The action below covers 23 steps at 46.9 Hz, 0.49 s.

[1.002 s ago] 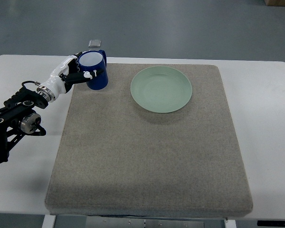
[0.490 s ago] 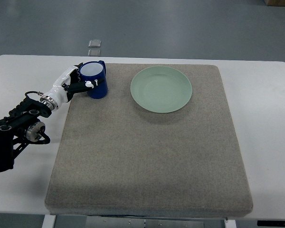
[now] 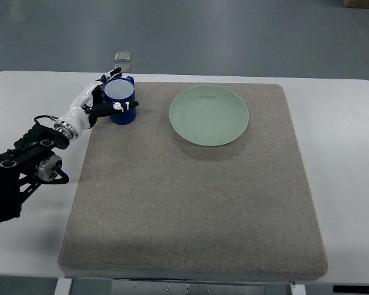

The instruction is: Place cup left of plate with left hand

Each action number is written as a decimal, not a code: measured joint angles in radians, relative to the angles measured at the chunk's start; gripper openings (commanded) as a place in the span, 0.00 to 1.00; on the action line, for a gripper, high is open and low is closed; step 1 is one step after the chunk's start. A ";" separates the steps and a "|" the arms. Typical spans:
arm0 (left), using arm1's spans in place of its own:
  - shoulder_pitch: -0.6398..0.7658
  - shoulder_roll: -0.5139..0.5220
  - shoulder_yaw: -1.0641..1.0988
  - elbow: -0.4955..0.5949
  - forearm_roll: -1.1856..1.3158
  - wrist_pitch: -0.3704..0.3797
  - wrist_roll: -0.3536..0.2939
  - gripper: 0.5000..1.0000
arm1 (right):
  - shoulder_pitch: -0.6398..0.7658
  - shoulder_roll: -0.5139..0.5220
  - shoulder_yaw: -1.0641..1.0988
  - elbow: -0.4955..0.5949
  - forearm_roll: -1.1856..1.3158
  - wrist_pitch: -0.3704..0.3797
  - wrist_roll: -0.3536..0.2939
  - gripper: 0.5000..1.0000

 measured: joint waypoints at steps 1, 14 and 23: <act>0.000 0.002 -0.005 -0.005 -0.001 -0.001 0.000 0.99 | 0.000 0.000 0.000 0.000 0.000 0.000 0.000 0.86; 0.002 0.033 -0.169 -0.047 -0.008 -0.045 0.001 0.99 | 0.000 0.000 0.000 0.000 0.000 0.000 0.000 0.86; -0.004 0.051 -0.321 -0.047 -0.029 -0.121 0.001 0.99 | 0.000 0.000 0.000 0.000 0.000 0.000 0.000 0.86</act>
